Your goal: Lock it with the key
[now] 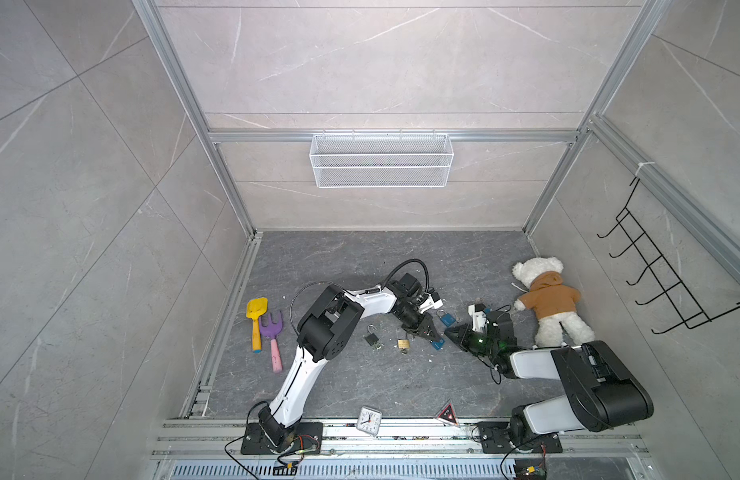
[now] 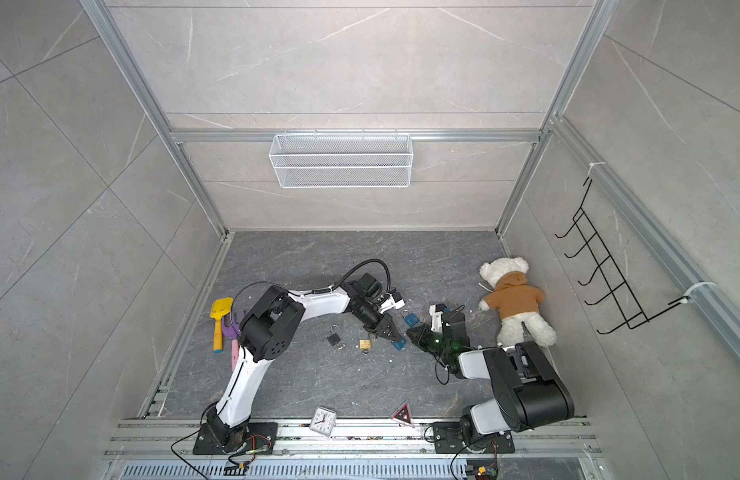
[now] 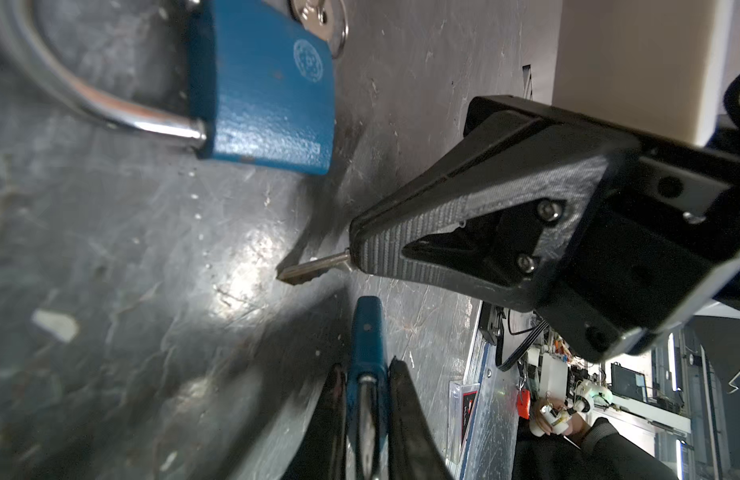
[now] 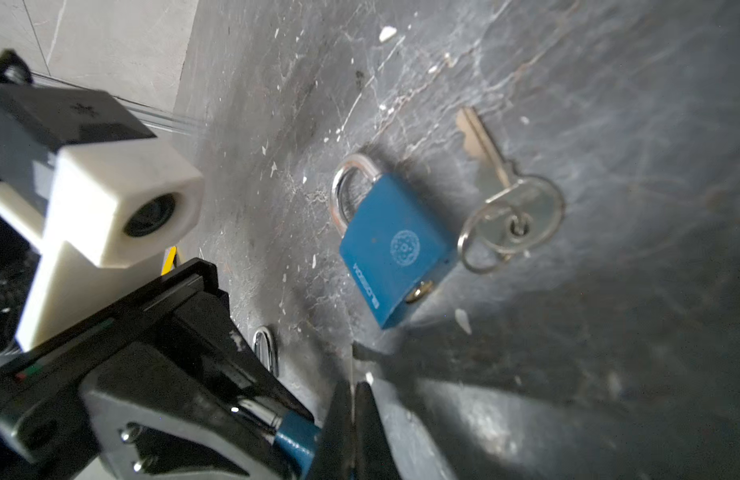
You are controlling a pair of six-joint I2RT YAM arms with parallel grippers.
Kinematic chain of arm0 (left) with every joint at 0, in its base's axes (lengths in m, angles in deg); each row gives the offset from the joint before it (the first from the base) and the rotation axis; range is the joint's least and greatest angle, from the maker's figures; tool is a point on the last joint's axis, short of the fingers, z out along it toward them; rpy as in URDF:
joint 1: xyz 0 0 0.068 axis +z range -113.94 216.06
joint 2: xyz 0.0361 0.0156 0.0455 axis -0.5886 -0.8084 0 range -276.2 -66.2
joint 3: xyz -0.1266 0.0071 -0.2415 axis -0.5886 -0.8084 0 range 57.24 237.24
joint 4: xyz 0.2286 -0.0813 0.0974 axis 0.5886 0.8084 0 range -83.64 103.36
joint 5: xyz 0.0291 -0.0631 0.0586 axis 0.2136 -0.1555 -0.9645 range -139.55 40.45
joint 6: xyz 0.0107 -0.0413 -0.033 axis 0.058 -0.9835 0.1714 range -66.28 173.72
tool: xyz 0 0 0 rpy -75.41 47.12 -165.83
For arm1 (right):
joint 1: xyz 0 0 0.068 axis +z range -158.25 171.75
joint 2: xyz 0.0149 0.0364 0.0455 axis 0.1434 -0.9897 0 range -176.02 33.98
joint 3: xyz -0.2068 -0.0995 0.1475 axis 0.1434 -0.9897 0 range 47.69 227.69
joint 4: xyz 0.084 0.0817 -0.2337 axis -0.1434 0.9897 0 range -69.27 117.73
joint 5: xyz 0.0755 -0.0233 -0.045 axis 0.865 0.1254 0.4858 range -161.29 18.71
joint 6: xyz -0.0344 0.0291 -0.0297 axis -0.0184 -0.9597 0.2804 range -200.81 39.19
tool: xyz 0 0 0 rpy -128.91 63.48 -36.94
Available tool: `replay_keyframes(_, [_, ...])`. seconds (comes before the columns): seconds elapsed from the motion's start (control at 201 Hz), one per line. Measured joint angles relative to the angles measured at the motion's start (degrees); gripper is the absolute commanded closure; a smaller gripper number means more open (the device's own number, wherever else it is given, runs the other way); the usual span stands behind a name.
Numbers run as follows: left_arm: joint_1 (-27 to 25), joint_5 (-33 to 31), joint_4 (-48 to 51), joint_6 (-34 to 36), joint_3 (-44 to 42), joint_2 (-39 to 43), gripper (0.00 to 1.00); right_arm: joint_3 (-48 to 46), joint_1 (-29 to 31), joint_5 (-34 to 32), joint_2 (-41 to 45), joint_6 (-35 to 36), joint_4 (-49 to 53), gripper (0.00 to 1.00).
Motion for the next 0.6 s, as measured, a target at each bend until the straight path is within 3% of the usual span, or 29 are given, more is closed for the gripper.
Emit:
replay_keyframes(0.338, [0.0, -2.0, 0.5, 0.2, 0.8, -0.4, 0.70, -2.7, 0.0, -2.0, -0.3, -1.0, -3.6, 0.76])
replay_keyframes(0.602, [0.0, -4.7, 1.7, 0.4, 3.5, -1.0, 0.58, -2.9, 0.0, -3.4, 1.0, -1.4, -4.0, 0.75])
